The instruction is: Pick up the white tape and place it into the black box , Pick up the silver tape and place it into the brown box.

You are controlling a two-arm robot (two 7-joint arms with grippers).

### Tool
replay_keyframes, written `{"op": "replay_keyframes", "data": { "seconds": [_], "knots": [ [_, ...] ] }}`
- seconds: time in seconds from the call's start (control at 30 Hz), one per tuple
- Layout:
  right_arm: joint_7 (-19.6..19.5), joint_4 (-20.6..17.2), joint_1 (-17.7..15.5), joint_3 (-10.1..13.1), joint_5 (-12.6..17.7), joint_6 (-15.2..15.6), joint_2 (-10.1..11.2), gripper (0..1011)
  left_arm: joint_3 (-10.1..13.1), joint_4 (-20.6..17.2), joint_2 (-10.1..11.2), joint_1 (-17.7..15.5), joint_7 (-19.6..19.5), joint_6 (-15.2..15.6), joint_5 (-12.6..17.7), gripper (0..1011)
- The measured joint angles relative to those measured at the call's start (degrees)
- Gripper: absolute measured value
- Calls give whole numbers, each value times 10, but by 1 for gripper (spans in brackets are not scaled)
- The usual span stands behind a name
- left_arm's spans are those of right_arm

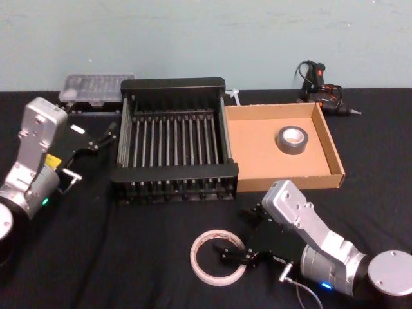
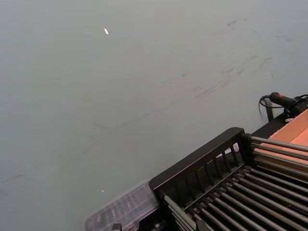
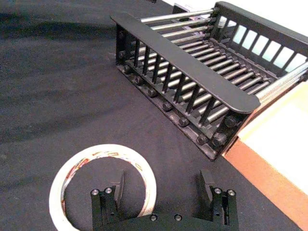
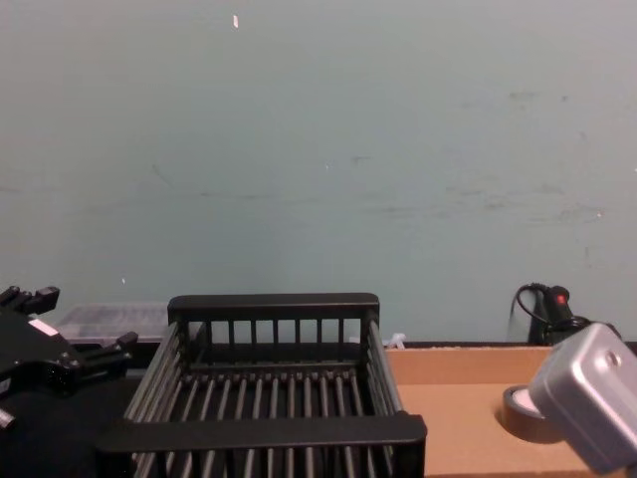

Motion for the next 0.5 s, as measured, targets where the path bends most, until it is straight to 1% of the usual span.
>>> {"op": "replay_keyframes", "data": {
  "seconds": [0.5],
  "knots": [
    [1,11,3,-1,-7,0,-8,1002,0,0,0,0,0,0,0,1001]
  ]
}}
